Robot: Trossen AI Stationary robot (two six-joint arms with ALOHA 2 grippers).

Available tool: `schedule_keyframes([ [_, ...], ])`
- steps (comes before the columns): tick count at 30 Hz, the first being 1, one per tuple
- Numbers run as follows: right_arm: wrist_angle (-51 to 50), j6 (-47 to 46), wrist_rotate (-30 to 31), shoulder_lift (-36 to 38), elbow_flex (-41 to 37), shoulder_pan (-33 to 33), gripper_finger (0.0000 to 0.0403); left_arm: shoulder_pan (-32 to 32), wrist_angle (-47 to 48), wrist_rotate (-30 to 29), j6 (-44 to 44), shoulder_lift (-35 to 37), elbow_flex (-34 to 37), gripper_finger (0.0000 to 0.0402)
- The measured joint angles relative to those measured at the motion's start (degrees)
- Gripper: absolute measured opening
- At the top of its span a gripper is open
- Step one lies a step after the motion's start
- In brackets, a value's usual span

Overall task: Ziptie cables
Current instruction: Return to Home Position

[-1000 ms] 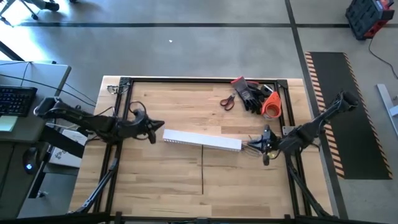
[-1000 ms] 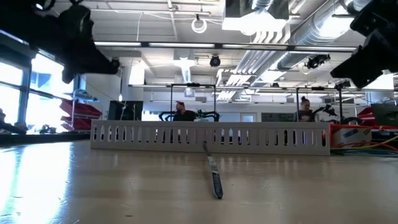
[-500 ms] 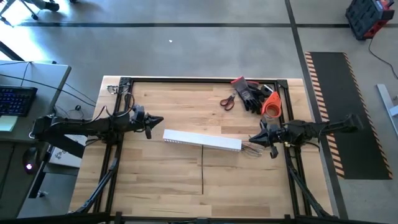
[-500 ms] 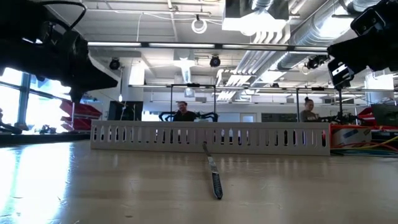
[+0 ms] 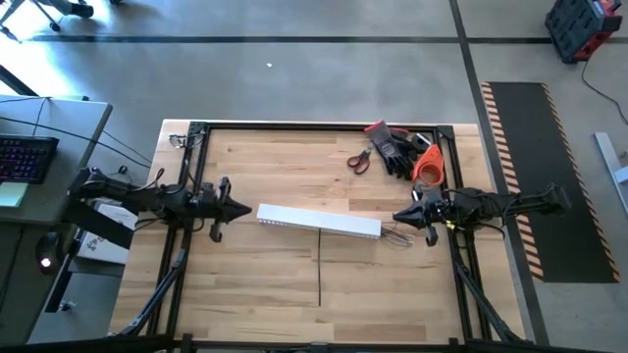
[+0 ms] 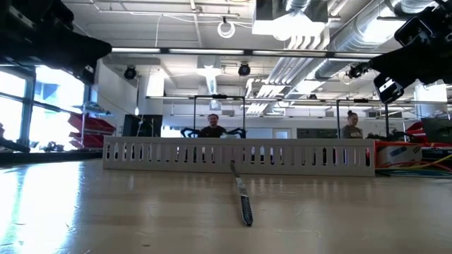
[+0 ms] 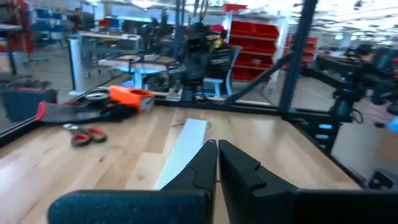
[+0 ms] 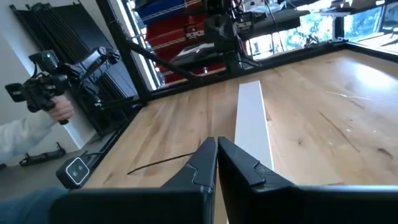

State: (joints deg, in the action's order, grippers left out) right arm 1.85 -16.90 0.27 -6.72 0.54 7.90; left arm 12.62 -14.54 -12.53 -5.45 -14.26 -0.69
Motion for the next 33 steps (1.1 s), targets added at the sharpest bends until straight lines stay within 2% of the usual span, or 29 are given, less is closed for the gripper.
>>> schedule_keyframes([
  [3, 0.0, 1.0, 0.0, 0.0, 0.0, 0.0, 0.0000, 0.7, 1.3, 0.6, -0.2, 1.2, 0.0, 0.0000],
  [5, 0.0, 1.6, -0.1, 0.0, 0.0, 0.0, 0.0000, 0.2, 3.8, 4.5, -1.6, 1.5, 0.0, 0.0000],
  [8, 0.0, 3.5, -5.1, 0.0, 0.0, 0.0, 0.0000, -0.6, 7.0, 10.0, -1.4, 1.5, 0.0, 0.0000],
  [13, -0.1, 5.7, -6.8, 0.0, 0.0, 0.0, 0.0000, -1.4, 8.7, 3.9, -1.4, 1.5, 0.0, 0.0000],
  [19, 4.9, 9.0, -8.0, 0.0, 0.0, 0.0, 0.0000, -1.4, 7.7, 4.0, 0.7, 1.8, 0.0, 0.0000],
  [21, 5.8, 10.8, -8.1, 0.1, 0.0, 0.0, 0.0000, -1.4, 9.0, 0.9, 1.5, 2.2, 0.0, 0.0000],
  [23, 5.7, 12.2, -6.7, 0.1, 0.3, 0.0, 0.0000, -1.4, 10.9, -3.3, 2.2, 2.8, 0.0, 0.0000],
  [25, 5.9, 13.0, -3.8, 0.1, 0.4, -0.4, 0.0000, -1.4, 11.6, -5.0, 3.3, 3.1, -0.1, 0.0000],
  [29, 2.8, 11.9, -0.7, 0.1, 0.4, -2.2, 0.0000, -1.6, 11.8, -4.0, 5.0, 4.1, -0.1, 0.0000],
  [33, -2.1, 9.0, -0.3, 0.0, 0.3, -4.3, 0.0000, -1.9, 12.7, 2.7, 1.1, 4.2, -0.1, 0.0000],
])
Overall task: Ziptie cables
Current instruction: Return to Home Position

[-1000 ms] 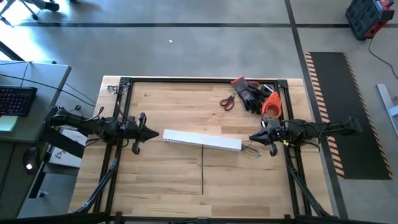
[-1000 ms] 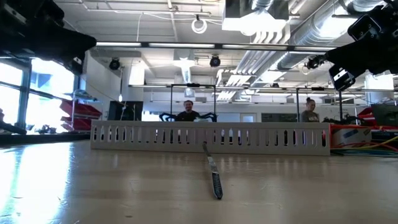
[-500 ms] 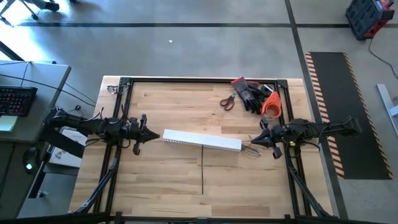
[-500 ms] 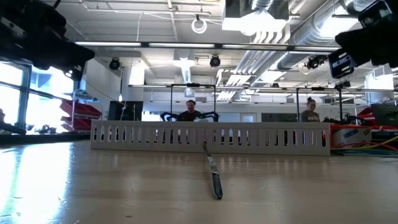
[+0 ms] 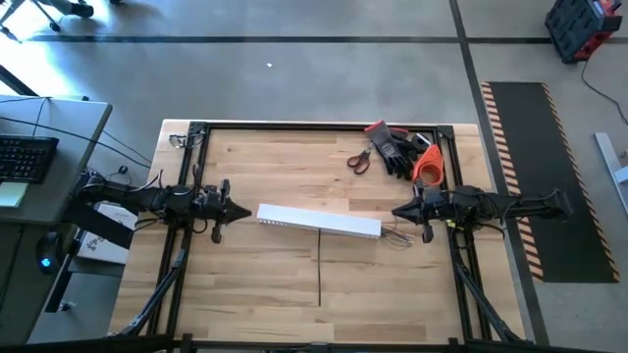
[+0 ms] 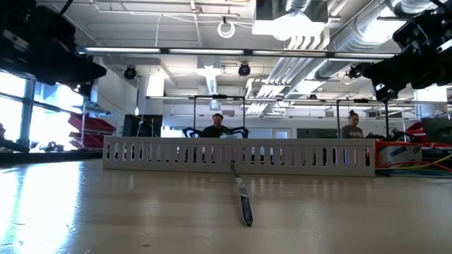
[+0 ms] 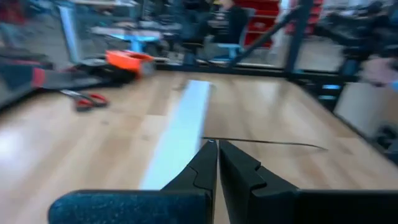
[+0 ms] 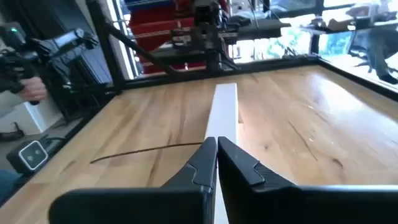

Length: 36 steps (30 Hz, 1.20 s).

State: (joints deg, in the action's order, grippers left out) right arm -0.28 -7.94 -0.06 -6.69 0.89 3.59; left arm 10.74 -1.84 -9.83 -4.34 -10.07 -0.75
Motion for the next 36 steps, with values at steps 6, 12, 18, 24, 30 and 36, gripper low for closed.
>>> schedule_keyframes([
  [6, 0.0, 2.4, 0.2, -0.6, 0.0, -1.1, 0.0000, 0.2, 0.4, 1.8, -5.2, -0.4, 0.0, 0.0000],
  [12, 0.0, 2.4, 0.2, -0.6, 0.0, -1.1, 0.0000, 0.2, 0.4, 1.7, 4.6, -0.4, 0.0, 0.0000],
  [18, -0.1, 2.4, 0.2, -0.6, 0.1, -1.1, 0.0000, 0.2, 0.4, 1.7, 4.6, -0.4, 0.0, 0.0000],
  [24, -0.1, 2.4, -0.1, 1.3, 0.1, -0.9, 0.0000, 0.2, 0.4, 1.7, 4.6, -0.4, 0.0, 0.0000],
  [30, 3.0, 1.6, -0.3, 6.7, -0.3, -3.9, 0.0000, 0.2, 0.3, 1.7, 4.6, -0.4, 0.0, 0.0000],
  [36, 0.9, 2.7, -0.5, 6.7, -0.3, -4.4, 0.0000, 0.2, 0.3, 1.5, 4.6, -0.7, 0.0, 0.0000],
])
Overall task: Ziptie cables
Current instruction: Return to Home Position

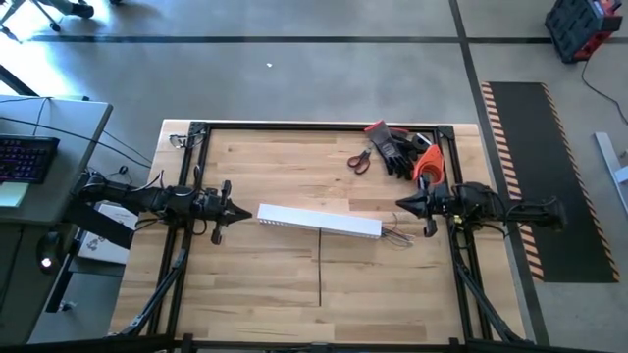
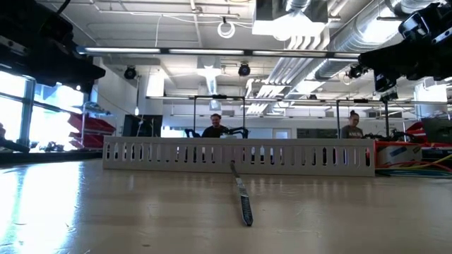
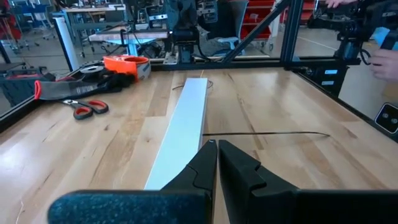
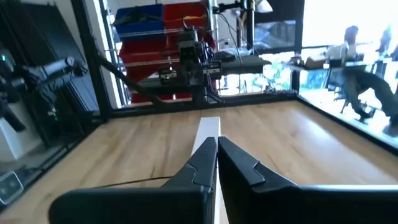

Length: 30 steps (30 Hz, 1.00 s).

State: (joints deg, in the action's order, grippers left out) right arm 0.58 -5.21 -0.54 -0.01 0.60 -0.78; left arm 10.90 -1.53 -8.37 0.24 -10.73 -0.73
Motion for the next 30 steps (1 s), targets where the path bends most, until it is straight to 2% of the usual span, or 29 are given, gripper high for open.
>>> schedule_keyframes([
  [30, 0.0, -0.3, -0.1, -0.7, 0.0, -1.9, 0.0000, 0.0, 0.0, -0.1, 0.0, -0.2, 0.0, 0.0000],
])
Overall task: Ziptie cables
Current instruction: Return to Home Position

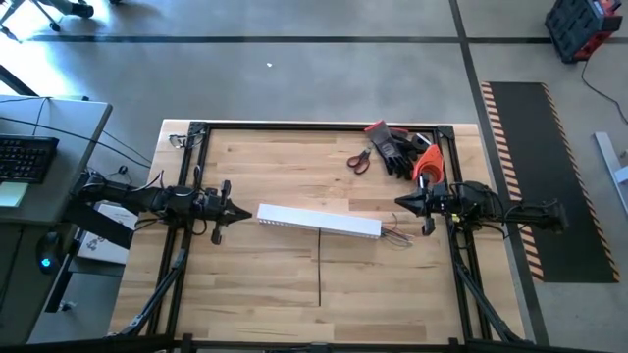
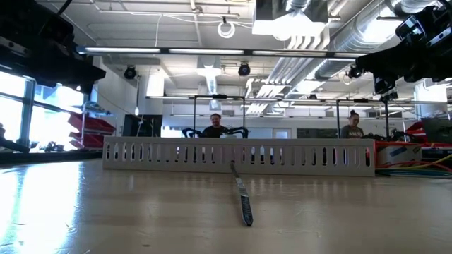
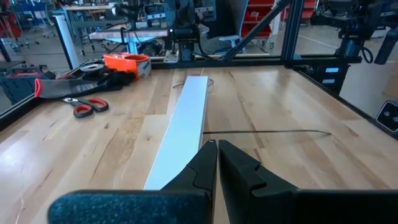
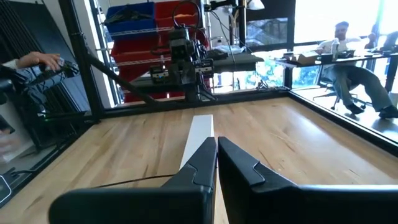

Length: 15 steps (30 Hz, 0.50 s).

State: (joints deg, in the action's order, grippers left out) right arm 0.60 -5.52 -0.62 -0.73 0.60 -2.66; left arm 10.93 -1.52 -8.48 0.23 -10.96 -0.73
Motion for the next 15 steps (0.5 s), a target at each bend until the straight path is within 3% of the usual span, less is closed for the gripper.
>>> schedule_keyframes([
  [9, 0.0, 0.0, 0.0, 0.0, 0.0, 0.0, 0.0000, -6.5, 0.2, 2.0, -5.6, 10.9, 0.0, 0.0000],
  [15, 0.3, 0.0, 0.1, 0.0, 0.0, 0.0, 0.0000, -12.5, 1.4, 8.8, 0.6, 10.6, 0.0, 0.0000],
])
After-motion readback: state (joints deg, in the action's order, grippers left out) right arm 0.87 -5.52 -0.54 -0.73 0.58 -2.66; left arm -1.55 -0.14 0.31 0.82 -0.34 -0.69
